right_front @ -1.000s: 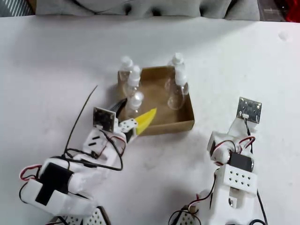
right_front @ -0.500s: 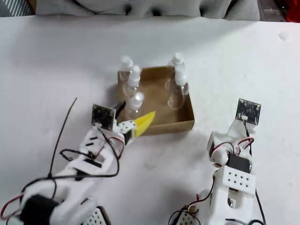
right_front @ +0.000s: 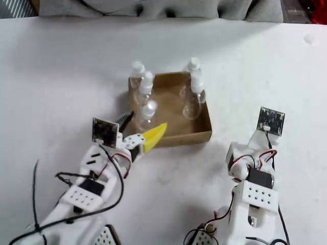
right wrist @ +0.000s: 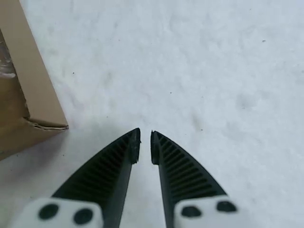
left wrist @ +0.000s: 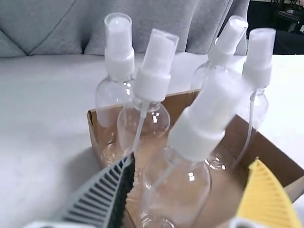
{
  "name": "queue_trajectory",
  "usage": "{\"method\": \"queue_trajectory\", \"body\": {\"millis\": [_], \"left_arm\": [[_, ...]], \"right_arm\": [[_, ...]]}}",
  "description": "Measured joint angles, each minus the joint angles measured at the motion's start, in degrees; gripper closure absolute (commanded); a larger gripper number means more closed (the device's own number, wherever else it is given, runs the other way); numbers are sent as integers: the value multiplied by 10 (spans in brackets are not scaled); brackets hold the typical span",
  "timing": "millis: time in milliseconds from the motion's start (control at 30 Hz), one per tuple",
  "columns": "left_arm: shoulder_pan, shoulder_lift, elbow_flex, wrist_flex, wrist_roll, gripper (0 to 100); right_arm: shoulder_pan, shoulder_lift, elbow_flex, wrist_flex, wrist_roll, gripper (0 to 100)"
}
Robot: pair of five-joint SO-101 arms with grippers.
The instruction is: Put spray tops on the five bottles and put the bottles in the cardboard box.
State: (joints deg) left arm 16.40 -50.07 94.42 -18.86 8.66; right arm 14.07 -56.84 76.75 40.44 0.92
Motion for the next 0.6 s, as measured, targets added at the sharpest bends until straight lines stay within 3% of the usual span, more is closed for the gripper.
{"method": "queue_trajectory", "body": {"millis": [600], "left_arm": [[-1, -492, 1, 503, 0, 657]], "right_arm": [[0, 0, 0, 0, 0, 982]]}}
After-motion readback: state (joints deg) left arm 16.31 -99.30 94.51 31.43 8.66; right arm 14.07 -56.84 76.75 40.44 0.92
